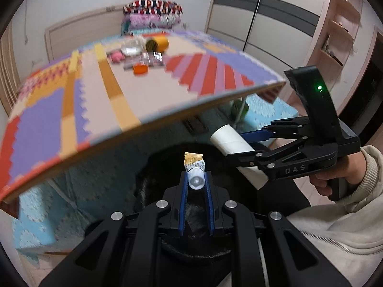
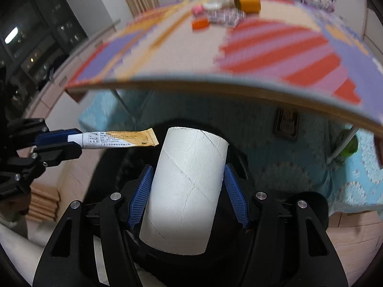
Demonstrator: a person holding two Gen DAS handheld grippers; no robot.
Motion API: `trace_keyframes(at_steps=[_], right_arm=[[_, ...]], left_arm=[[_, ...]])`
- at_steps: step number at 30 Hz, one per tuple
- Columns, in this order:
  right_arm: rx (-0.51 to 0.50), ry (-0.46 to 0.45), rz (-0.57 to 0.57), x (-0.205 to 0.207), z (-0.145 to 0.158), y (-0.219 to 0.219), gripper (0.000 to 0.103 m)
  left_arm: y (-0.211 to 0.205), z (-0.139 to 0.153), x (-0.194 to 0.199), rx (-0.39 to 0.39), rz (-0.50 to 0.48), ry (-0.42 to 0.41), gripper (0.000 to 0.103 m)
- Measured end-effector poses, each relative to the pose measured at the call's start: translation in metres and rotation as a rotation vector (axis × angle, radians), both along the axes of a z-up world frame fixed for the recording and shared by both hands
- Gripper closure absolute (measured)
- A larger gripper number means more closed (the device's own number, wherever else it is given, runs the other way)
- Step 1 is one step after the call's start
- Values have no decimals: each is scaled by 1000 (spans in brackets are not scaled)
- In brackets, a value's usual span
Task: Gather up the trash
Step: 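Carry the paper tube and ointment tube in both tools over the trash bin, then open both tools to drop the tube and ointment into the bin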
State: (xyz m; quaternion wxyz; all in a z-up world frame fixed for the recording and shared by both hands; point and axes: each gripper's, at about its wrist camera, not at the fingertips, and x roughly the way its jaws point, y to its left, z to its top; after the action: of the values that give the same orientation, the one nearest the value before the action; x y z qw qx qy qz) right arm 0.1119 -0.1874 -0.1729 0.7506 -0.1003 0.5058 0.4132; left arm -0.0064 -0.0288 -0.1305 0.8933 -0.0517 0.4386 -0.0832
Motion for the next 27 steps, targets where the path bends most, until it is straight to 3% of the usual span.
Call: trace_keyframes(at_steps=[6,17,27], right_arm=[[-66,35,18,-1,-36,2,43],[-219,-54,82,-14,-80,18,43],[-270,-56,118,-17,-96,23,42]], left_arm=[[1,-41,7,-25,3,99,90],[-3,-105,17,37,29,260,90],[-6,-123,20,36,33,308,89]])
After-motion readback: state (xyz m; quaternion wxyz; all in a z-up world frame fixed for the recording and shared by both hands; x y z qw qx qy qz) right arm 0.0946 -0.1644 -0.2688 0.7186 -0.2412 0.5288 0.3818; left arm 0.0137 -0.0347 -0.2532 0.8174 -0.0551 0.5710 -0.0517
